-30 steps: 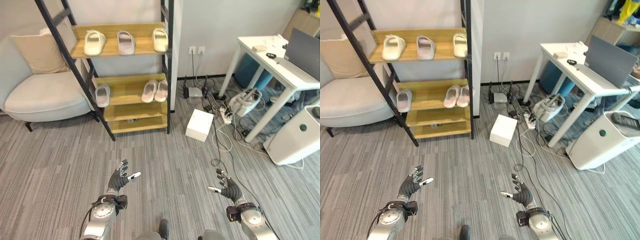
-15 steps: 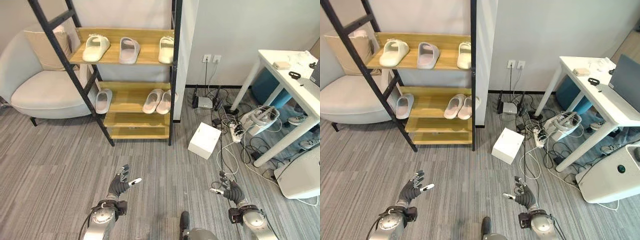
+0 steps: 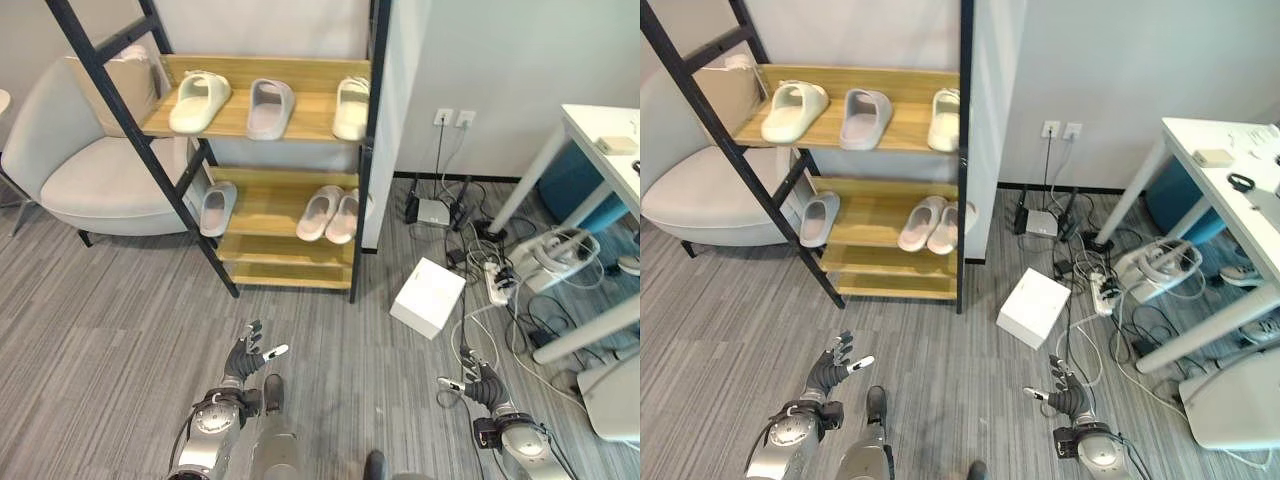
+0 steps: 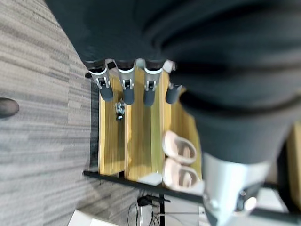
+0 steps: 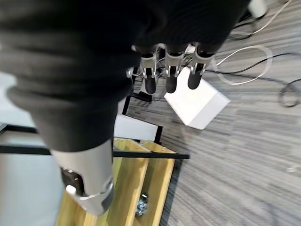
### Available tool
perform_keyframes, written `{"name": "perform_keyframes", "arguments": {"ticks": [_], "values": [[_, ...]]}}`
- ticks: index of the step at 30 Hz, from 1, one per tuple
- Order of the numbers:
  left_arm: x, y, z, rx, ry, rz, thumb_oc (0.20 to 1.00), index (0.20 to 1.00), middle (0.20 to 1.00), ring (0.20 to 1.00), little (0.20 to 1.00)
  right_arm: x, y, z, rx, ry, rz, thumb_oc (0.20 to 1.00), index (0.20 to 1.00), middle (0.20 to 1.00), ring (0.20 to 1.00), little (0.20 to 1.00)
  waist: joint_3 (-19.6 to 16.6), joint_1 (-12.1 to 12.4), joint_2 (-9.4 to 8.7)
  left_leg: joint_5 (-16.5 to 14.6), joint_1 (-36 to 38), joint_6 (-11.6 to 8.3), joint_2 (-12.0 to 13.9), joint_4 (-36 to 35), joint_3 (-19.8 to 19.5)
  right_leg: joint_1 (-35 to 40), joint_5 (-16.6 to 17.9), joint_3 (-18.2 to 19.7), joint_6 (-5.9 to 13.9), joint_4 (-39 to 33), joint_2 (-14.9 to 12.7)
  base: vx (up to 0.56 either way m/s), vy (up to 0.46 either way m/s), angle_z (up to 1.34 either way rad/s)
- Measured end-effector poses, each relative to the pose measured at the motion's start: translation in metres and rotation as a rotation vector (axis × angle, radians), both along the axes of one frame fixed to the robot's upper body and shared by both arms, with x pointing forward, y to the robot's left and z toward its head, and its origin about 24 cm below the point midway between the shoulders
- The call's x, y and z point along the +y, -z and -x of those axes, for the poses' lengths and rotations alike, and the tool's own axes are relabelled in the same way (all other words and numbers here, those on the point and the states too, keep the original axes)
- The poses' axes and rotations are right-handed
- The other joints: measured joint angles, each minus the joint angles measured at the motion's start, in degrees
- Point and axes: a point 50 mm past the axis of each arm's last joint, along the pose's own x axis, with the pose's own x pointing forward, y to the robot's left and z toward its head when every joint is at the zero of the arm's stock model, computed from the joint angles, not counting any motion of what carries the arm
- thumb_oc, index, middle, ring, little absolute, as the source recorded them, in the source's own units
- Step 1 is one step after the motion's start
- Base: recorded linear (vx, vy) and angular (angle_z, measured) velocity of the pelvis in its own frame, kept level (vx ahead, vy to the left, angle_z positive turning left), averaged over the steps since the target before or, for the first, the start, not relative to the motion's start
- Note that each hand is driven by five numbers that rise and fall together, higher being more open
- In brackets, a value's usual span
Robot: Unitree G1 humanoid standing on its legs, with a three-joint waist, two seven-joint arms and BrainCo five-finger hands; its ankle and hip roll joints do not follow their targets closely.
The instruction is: Arrange the slippers neatly on the shoe rack.
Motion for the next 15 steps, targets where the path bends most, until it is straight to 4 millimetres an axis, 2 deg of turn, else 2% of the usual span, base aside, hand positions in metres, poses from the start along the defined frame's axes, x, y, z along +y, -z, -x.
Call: {"name": "perform_keyframes", "arguments": {"ticks": [1,2,3,4,5,6,7,8,9,11,12,13,14,15], "values": [[0.000,0.001,0.002,0.005,-0.003,0.004,1.000,1.000,1.000,1.000,1.000,-0.002,0.000,0.001,-0.002,0.001,0.003,1.000,1.000,1.000,1.000,1.000,-0.51,-0.03,0.55,0.26,0.66,0.53,-0.40,-0.13,-1.59,0.32,-0.92,-0.17,0.92,0.66,-0.50,0.29,0.278,-0.41],[-0.001,0.006,0.011,0.029,-0.009,0.011,1.000,1.000,1.000,1.000,1.000,-0.007,0.002,0.007,0.022,0.011,0.016,1.000,1.000,1.000,1.000,1.000,-2.25,0.43,2.37,1.38,3.84,2.30,-1.05,-0.83,-1.71,0.64,-2.54,1.60,4.73,2.71,-1.04,0.18,0.203,-0.40],[0.000,0.007,0.013,0.034,-0.012,0.010,1.000,1.000,1.000,1.000,1.000,-0.006,0.003,0.009,0.030,0.009,0.015,1.000,1.000,1.000,1.000,1.000,-2.72,0.38,2.23,6.60,4.69,3.37,-1.70,-1.37,-1.30,0.95,-3.64,2.57,6.18,3.48,-1.91,0.25,0.309,-0.49],[0.009,0.005,0.013,0.033,-0.012,-0.020,1.000,1.000,1.000,1.000,1.000,0.004,0.009,0.013,0.046,0.002,-0.018,1.000,1.000,1.000,1.000,1.000,-4.05,0.29,-1.11,6.16,5.19,4.59,-5.24,-0.86,0.50,0.47,-4.68,3.39,7.64,5.45,-5.85,0.21,0.304,-0.16],[0.012,0.003,0.012,0.029,-0.009,-0.035,1.000,1.000,1.000,1.000,1.000,0.010,0.010,0.013,0.046,-0.007,-0.030,1.000,1.000,1.000,1.000,1.000,-4.20,0.32,-2.11,7.27,5.40,5.26,-6.50,-0.94,0.51,-0.43,-5.46,3.64,8.30,7.81,-7.72,0.17,0.294,0.07],[0.013,-0.003,0.004,0.006,0.005,-0.043,1.000,1.000,1.000,1.000,1.000,0.015,0.011,0.013,0.045,-0.007,-0.050,1.000,1.000,1.000,1.000,1.000,-4.50,-0.40,-3.00,5.68,6.13,7.45,-8.55,-1.40,0.54,-3.12,-5.61,4.93,8.67,14.54,-9.62,0.16,0.297,0.27],[0.012,-0.004,0.002,-0.002,0.009,-0.043,1.000,1.000,1.000,1.000,1.000,0.018,0.011,0.013,0.042,-0.009,-0.056,1.000,1.000,1.000,1.000,1.000,-4.47,-0.48,-2.95,5.78,6.64,7.43,-9.30,-1.56,0.64,-4.78,-5.56,5.49,8.99,18.67,-10.34,0.17,0.302,0.25],[0.011,-0.011,-0.005,-0.037,0.019,-0.044,1.000,1.000,1.000,1.000,1.000,0.020,0.010,0.009,0.032,-0.010,-0.062,1.000,1.000,1.000,1.000,1.000,-4.50,-0.44,-3.02,3.99,7.43,9.31,-10.46,-1.51,0.72,-8.27,-4.96,6.61,9.76,26.40,-11.73,0.13,0.209,0.13],[0.011,-0.015,-0.007,-0.051,0.025,-0.047,1.000,1.000,1.000,1.000,1.000,0.022,0.009,0.005,0.022,-0.012,-0.066,1.000,1.000,1.000,1.000,1.000,-4.45,-0.40,-2.94,3.55,8.17,9.59,-11.40,-1.42,1.07,-10.73,-4.21,7.01,10.00,31.94,-12.82,0.32,0.303,0.05],[0.012,-0.016,-0.007,-0.057,0.024,-0.049,1.000,1.000,1.000,1.000,1.000,0.025,0.007,-0.001,0.008,-0.015,-0.073,1.000,1.000,1.000,1.000,1.000,-4.20,-0.32,-2.86,0.87,10.91,11.88,-13.48,-2.35,0.96,-15.30,-0.01,8.18,10.61,41.98,-14.32,0.39,0.261,-0.10],[0.014,-0.017,-0.005,-0.054,0.029,-0.058,1.000,1.000,1.000,1.000,1.000,0.026,0.003,-0.007,-0.016,-0.016,-0.075,1.000,1.000,1.000,1.000,1.000,-3.75,-0.88,-1.33,0.90,11.80,12.51,-13.37,-2.60,0.34,-17.28,-3.75,7.78,10.70,44.90,-13.48,0.34,0.099,-0.01],[0.014,-0.017,-0.005,-0.056,0.031,-0.057,1.000,1.000,1.000,1.000,1.000,0.025,0.003,-0.006,-0.016,-0.016,-0.074,1.000,1.000,1.000,1.000,1.000,-3.55,-1.34,-1.16,0.74,12.31,12.61,-13.37,-2.68,0.33,-17.92,-5.13,7.25,11.58,43.96,-13.02,0.39,0.060,0.13],[0.013,-0.018,-0.005,-0.061,0.034,-0.055,1.000,1.000,1.000,1.000,1.000,0.025,0.003,-0.006,-0.014,-0.017,-0.074,1.000,1.000,1.000,1.000,1.000,-2.97,-1.92,-0.71,-0.37,12.60,12.50,-13.73,-2.59,0.29,-20.13,-7.36,5.37,11.08,40.93,-12.15,0.38,0.001,0.05],[0.012,-0.020,-0.006,-0.070,0.035,-0.052,1.000,1.000,1.000,1.000,1.000,0.024,0.002,-0.009,-0.023,-0.018,-0.073,1.000,1.000,1.000,1.000,1.000,-2.94,-2.47,-0.79,-0.45,12.57,12.64,-13.44,-2.90,-0.18,-21.31,-7.87,2.36,9.81,34.50,-11.13,0.26,-0.028,0.08]]}}
